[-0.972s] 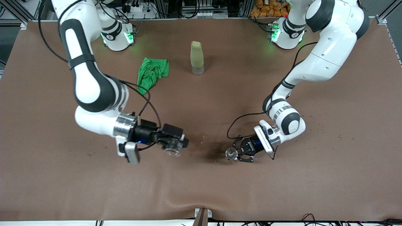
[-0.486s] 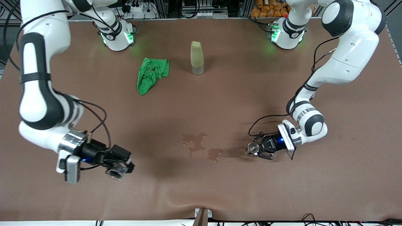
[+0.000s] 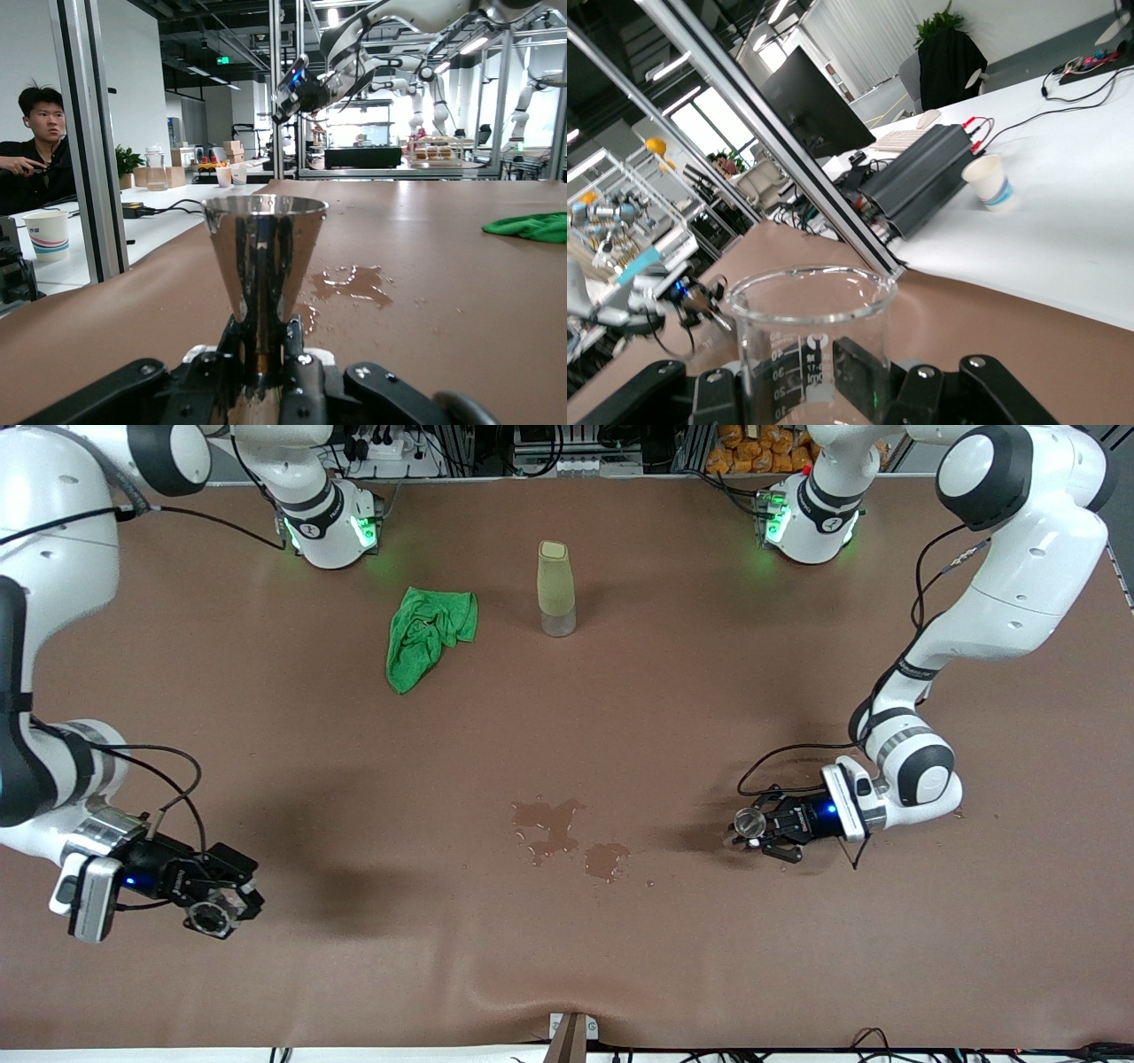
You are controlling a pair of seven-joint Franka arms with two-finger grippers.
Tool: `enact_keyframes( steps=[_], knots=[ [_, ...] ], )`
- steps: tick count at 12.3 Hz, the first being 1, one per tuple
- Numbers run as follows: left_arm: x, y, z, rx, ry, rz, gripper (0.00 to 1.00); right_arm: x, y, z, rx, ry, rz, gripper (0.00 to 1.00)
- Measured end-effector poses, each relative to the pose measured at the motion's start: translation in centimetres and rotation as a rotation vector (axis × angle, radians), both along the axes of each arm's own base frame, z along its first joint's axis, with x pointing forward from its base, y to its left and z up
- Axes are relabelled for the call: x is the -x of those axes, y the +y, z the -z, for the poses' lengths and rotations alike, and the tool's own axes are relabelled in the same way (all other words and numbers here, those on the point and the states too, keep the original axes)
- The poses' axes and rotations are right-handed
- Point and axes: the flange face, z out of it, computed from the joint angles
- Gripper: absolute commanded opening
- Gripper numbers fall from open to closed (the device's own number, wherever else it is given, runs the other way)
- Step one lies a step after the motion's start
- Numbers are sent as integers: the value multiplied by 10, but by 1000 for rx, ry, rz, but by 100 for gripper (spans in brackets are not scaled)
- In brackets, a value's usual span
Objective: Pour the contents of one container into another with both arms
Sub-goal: 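Turn the jigger upright and move both cups apart, then lower the jigger and the beaker onto the table and open both grippers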
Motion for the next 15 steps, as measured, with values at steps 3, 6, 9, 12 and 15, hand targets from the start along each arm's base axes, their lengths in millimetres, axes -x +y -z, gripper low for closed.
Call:
enact_keyframes(
  steps=[3,6,9,12,15],
  knots=[
    [10,39,5,-15,-5,38,0,30,-48,38,54,-120,-68,0],
    [22,78,10,-20,-2,62,0,59,-82,76,157,-276,-137,0],
    [37,113,15,-18,7,79,0,87,-109,128,213,-422,-209,0],
    [52,148,20,-15,20,80,0,111,-125,181,220,-512,-231,0],
    [69,172,29,9,48,84,0,116,-133,215,233,-548,-235,0]
  ],
)
